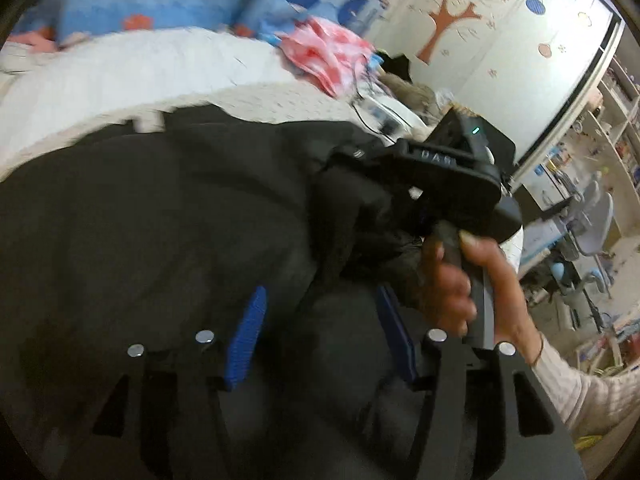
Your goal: Fold large clothes
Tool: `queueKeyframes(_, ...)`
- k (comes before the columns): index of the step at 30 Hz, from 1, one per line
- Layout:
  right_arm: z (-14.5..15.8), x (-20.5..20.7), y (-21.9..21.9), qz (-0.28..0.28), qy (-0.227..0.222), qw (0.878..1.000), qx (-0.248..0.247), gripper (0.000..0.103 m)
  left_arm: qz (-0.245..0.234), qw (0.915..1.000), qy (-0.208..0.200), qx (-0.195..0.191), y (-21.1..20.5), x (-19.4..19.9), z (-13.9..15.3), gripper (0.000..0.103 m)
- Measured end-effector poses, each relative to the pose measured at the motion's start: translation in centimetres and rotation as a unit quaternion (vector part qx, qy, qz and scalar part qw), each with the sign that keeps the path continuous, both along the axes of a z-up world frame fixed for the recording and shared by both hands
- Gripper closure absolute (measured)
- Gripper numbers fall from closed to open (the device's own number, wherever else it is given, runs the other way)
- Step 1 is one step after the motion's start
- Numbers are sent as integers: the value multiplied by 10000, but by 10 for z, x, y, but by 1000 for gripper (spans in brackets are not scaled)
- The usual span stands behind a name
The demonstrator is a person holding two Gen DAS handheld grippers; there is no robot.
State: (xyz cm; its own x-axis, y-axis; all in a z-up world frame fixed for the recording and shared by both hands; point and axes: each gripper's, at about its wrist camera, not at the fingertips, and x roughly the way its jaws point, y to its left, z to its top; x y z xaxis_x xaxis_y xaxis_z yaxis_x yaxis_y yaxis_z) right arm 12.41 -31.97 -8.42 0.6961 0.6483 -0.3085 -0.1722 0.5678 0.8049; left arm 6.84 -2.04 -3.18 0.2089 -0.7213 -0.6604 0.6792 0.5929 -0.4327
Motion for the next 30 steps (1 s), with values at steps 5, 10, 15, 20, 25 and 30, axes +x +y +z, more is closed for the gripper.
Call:
queueKeyframes(5,96,-15,33,-76,-1209,9850,-1233,94,939,9945,-368,-290,81,6,43,29)
queueKeyframes(10,142,-12,0,-564,-1515,9742,-1575,94,2086,9733,-392,-879,138,41,56,26)
queueKeyframes(15,63,4,-41,-578,-320,9810,-1823,94,2552,9650,151,-588,135,81,6,26)
queueKeyframes(20,-50,7,-69,-110,1008,9852,-1382,82,2602,9635,550,306,120,109,-57,26)
queueKeyframes(25,-31,-11,-85,-460,708,9850,-1502,50,2535,9654,433,437,118,107,-45,22)
queueKeyframes(30,-41,6,-78,-302,1113,9586,-2602,48,2415,9665,409,761,118,102,-61,21)
